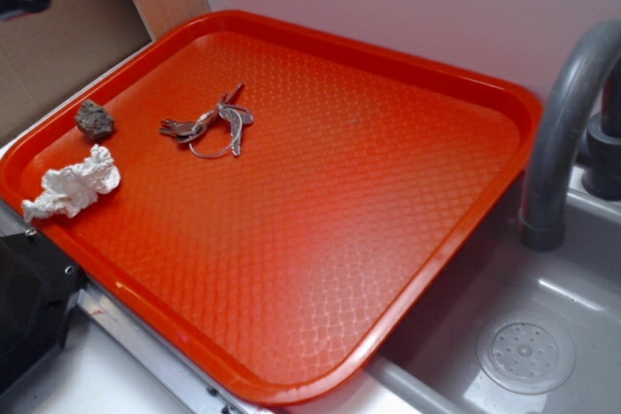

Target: Grab the rock.

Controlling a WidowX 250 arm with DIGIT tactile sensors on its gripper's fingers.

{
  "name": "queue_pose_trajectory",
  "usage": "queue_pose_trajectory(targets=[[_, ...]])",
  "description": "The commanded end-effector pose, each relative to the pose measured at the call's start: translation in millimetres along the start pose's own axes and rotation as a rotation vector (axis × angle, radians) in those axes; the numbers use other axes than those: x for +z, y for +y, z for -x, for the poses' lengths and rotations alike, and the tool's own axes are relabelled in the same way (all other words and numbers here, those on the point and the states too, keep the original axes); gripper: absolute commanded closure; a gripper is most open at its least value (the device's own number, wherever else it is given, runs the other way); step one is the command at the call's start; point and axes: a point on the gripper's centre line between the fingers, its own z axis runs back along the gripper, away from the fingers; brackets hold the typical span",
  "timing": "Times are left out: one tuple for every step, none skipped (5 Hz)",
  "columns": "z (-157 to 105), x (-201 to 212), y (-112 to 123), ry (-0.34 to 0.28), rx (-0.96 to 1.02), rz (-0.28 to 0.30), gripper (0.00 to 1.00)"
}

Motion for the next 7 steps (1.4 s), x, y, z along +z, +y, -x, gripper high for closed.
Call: queue_pose_trajectory(targets=[[-44.7, -36.9, 42.1, -0.067, 0.508, -0.009, 0.0], [-62.1, -52.0, 57.3, -0.148, 0.735, -0.095, 0.0], [-64.8, -64.8, 70.8, -0.225, 0.967, -0.155, 0.0], [-65.2, -74.7, 80.7, -0.344, 1.179, -0.267, 0.0], [-69.5, -87.4, 95.5, -0.371, 1.33, -0.341, 0.0], [-74.9, -101.7, 104.8, -0.398, 1.318, -0.385, 0.0], [-80.5, -116.2, 114.1, -0.459, 1.209, -0.426, 0.0]])
